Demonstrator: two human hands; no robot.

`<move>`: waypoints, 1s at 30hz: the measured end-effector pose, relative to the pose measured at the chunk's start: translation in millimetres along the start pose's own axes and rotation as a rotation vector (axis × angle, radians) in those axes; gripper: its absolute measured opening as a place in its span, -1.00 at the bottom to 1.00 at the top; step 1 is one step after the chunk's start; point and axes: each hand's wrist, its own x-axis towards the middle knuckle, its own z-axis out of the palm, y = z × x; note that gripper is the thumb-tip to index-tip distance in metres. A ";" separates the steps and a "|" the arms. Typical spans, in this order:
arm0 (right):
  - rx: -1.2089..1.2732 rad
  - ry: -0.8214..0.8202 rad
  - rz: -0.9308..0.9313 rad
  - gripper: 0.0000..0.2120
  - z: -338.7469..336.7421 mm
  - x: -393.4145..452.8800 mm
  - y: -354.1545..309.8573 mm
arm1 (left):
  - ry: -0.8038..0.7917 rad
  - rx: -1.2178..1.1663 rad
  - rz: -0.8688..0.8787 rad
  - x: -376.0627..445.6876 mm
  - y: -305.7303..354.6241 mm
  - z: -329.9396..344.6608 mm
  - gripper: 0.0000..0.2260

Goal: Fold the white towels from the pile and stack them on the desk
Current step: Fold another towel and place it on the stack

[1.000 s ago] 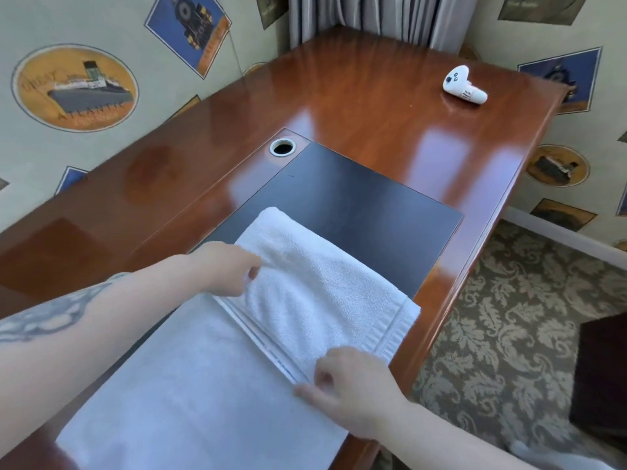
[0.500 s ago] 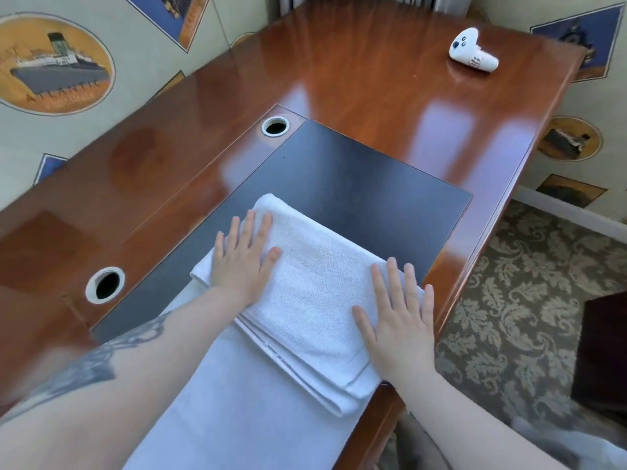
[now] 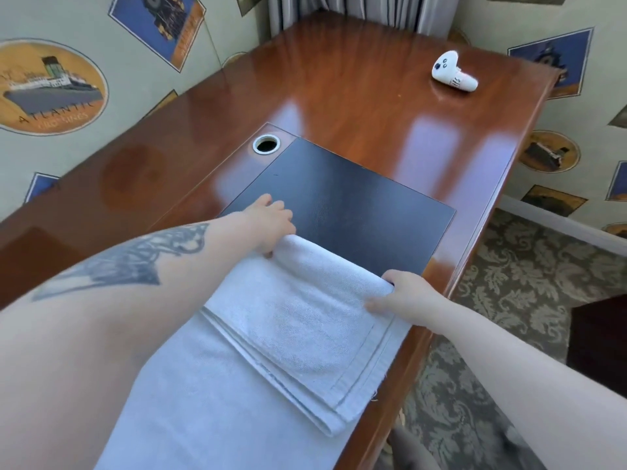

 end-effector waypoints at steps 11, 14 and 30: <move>-0.291 0.726 -0.423 -0.72 4.6 -54.2 -22.4 | 0.526 -0.331 -0.226 -61.8 -18.3 9.3 -0.72; -0.281 0.757 -0.606 -0.60 36.9 -89.1 -17.5 | 0.742 -0.348 -0.179 -104.4 -7.0 32.8 -0.60; -0.488 0.232 -1.311 -0.63 162.1 -164.8 -13.8 | 0.938 -0.317 -0.315 -268.4 81.0 170.6 -0.57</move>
